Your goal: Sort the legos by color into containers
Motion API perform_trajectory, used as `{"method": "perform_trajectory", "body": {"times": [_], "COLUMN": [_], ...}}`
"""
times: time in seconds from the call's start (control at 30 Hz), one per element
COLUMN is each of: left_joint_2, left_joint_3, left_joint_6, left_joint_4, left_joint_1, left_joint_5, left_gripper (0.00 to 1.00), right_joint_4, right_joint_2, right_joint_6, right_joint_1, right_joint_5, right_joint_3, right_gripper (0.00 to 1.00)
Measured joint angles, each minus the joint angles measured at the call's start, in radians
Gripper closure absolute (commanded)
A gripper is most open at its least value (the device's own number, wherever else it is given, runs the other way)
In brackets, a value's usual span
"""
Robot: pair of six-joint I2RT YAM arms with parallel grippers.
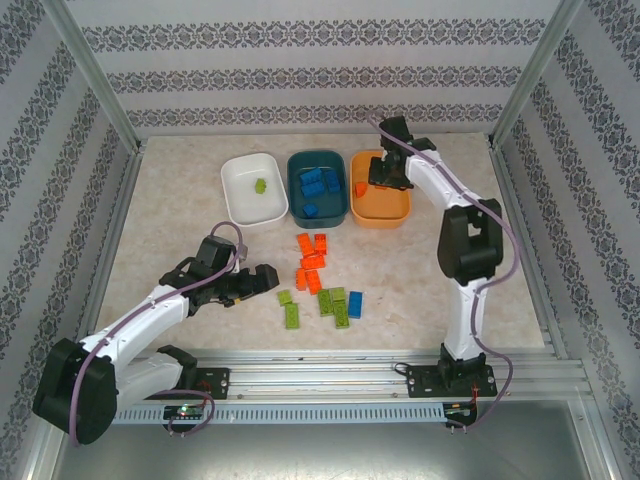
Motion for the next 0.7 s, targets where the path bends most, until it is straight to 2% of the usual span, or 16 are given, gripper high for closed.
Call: {"method": "perform_trajectory", "body": {"times": [0.27,0.7], "left_joint_2": [0.032,0.065], "left_joint_3": [0.000,0.000], "left_joint_6": [0.010,0.018], "left_joint_4": [0.000,0.000], "left_joint_1": [0.000,0.000], "left_joint_5": [0.000,0.000], "left_gripper": [0.03,0.04], "right_joint_4": [-0.047,-0.077], "right_joint_2": [0.196,0.253], "right_joint_6": [0.000,-0.006], "right_joint_1": [-0.013,-0.024], "right_joint_5": [0.000,-0.004], "right_joint_3": [0.168,0.202], "right_gripper": [0.69,0.54]}}
